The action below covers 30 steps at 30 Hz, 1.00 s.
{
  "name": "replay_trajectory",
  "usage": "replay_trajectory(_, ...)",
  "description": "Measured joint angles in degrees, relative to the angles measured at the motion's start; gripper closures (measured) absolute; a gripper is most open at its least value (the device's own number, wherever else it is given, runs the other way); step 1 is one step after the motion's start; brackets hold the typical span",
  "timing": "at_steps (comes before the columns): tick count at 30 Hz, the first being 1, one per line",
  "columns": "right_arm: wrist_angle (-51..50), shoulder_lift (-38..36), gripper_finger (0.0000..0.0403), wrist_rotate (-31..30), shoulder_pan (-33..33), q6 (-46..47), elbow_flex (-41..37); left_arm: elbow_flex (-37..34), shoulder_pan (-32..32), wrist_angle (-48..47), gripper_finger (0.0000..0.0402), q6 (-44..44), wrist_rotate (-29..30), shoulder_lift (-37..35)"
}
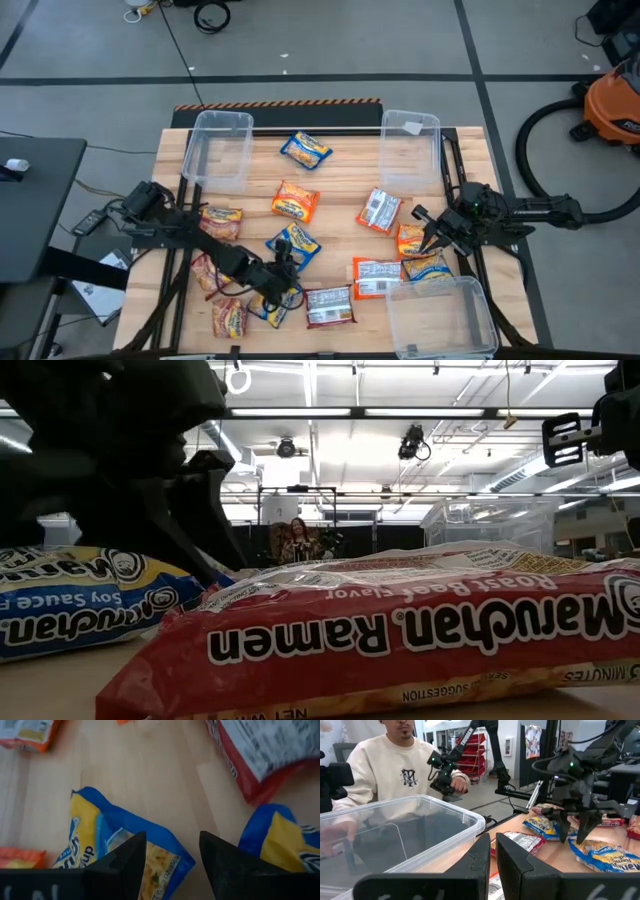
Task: Sort Maruchan noodles
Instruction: Put the blue noodle pack into the top left transparent bin
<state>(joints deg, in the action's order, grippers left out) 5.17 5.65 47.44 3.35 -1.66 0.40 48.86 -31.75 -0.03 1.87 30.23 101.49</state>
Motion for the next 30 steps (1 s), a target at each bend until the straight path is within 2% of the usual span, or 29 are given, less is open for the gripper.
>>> replay_trajectory(8, 0.05, 0.00, 0.0366, 0.00, -0.02, -0.01, -0.02, 0.09, 0.13, -0.29, 0.0210, -2.71, 5.81, 1.27)
replay_trajectory(12, 0.18, 0.01, 0.0366, 0.01, 0.00, 0.01, -0.01, 0.07, 0.34, -1.07, 0.0220, -2.40, 5.13, 1.27)
replay_trajectory(17, 0.17, 0.01, 0.0366, 0.00, -0.01, 0.01, -0.01, 0.02, 1.96, -2.94, 0.0277, 1.29, 2.16, 1.34)
replay_trajectory(23, 0.15, 0.01, 0.0366, 0.00, -0.02, 0.01, -0.01, -0.10, 3.77, -3.40, 0.0385, 2.66, 0.66, 1.11)
replay_trajectory(30, 0.15, 0.01, 0.0366, 0.00, -0.02, -0.01, -0.01, -0.22, 4.08, -3.55, 0.0397, 4.07, 1.62, -2.13)
